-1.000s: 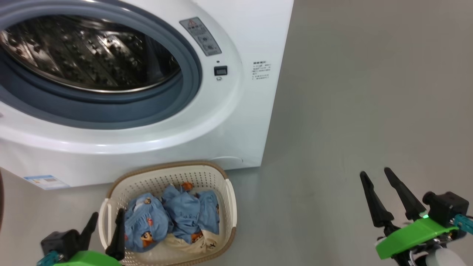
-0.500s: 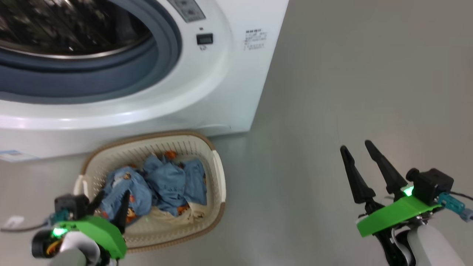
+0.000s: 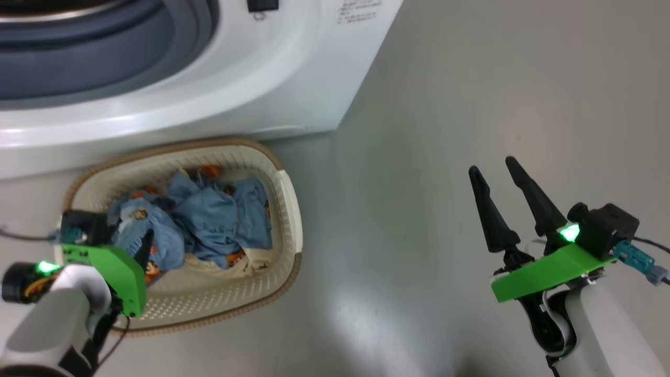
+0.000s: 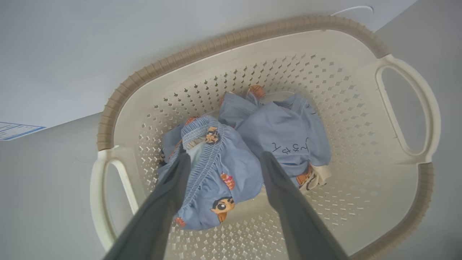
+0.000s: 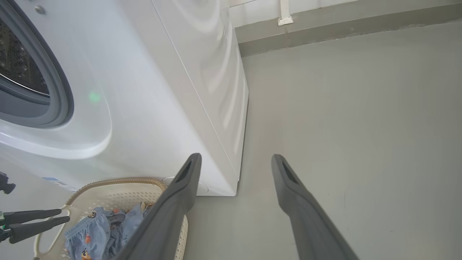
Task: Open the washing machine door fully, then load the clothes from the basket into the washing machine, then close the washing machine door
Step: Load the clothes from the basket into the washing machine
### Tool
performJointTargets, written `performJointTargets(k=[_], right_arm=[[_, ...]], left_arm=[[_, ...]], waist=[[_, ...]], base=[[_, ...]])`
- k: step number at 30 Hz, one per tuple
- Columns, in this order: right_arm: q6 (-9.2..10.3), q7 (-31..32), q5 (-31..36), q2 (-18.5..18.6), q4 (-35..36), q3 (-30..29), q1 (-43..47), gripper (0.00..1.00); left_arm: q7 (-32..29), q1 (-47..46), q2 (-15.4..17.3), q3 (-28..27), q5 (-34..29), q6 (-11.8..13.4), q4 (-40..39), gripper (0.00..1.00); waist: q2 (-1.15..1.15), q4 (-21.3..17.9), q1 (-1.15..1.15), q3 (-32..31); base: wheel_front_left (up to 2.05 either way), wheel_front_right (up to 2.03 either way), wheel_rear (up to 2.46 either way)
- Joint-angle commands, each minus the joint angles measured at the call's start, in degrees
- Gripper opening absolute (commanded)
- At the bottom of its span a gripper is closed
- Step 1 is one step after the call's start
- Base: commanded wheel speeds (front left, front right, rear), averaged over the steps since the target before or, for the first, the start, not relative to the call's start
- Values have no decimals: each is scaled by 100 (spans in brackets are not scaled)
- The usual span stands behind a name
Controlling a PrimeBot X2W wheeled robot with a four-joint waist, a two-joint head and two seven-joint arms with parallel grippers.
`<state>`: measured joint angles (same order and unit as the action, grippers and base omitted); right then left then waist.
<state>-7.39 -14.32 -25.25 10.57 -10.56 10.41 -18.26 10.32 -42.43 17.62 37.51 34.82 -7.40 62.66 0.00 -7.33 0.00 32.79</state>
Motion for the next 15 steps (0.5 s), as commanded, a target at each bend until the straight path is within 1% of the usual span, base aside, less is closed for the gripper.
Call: performJointTargets(k=[1, 7, 9, 15], right_arm=[[-10, -68, 40, -33, 148, 135, -7, 100], [-10, -68, 90, -86, 199, 165, -132, 100], [-10, -68, 101, -114, 229, 173, -183, 100], [-10, -68, 110, -162, 288, 190, -251, 100]], left_arm=[[-90, -172, 303, 33, 114, -9, 70, 100], [-314, -566, 463, 545, 320, -9, 240, 100], [-359, -714, 529, 801, 380, -9, 292, 100], [-438, -959, 623, 1075, 512, -9, 470, 100]], waist=[[0, -93, 0, 362], [0, -130, 0, 639], [0, -158, 0, 759], [0, -217, 0, 947]], base=[[0, 0, 0], [0, 0, 0], [0, 0, 0], [0, 0, 0]])
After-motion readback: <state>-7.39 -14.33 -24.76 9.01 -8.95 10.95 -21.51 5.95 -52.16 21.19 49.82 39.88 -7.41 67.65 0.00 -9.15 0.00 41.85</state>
